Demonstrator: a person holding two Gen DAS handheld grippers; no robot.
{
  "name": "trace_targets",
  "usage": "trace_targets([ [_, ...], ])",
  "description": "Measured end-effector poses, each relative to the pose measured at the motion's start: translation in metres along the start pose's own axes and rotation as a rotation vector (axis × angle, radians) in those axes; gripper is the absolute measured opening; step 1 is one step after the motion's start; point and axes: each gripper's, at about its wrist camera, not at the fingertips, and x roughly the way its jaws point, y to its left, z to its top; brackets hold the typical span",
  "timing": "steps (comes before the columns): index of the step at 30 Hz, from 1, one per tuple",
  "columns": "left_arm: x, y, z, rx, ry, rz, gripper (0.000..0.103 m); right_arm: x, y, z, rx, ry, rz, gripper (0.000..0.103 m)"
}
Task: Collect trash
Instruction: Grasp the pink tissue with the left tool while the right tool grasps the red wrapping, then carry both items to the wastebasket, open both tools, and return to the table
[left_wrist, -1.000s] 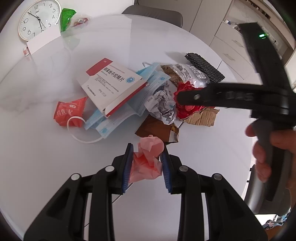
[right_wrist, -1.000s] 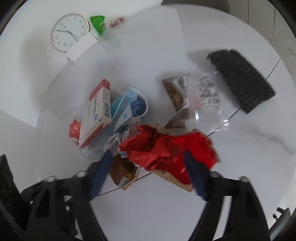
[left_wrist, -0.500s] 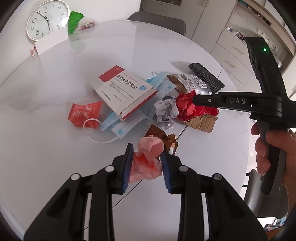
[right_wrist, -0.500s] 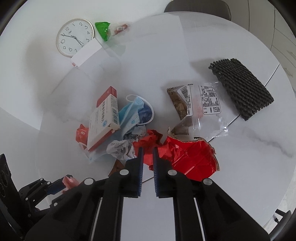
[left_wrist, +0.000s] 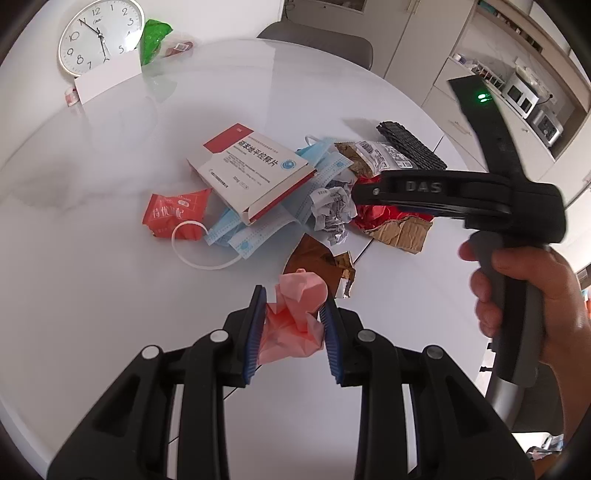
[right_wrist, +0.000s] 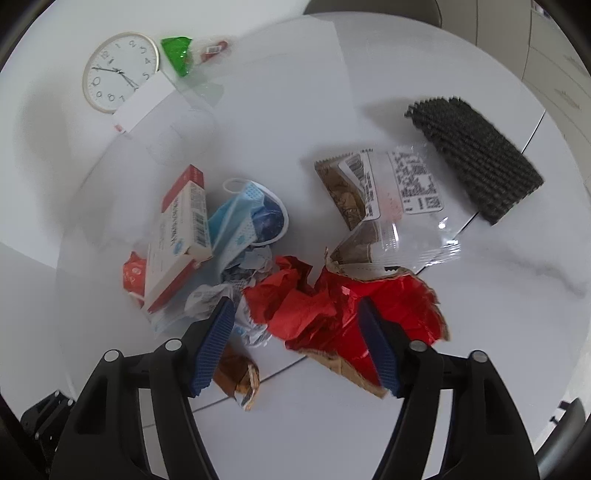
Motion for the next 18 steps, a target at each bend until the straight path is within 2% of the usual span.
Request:
trace_targets([
  [2, -0.001, 0.000, 0.001, 0.006, -0.003, -0.002, 0.030, 0.003, -0.003, 0.000, 0.022, 0.008, 0.028, 0.033],
  [5, -0.004, 0.000, 0.004, 0.013, -0.010, -0.008, 0.030, -0.002, -0.006, 0.000, 0.038, -0.002, 0.043, 0.025],
  [13, -0.022, -0.007, 0.011, 0.027, -0.046, -0.012, 0.030, -0.049, -0.008, -0.005, 0.037, -0.077, 0.091, 0.023],
  [18, -0.030, -0.037, 0.014, 0.090, -0.047, -0.026, 0.030, -0.102, -0.017, -0.017, 0.015, -0.158, 0.129, 0.023],
])
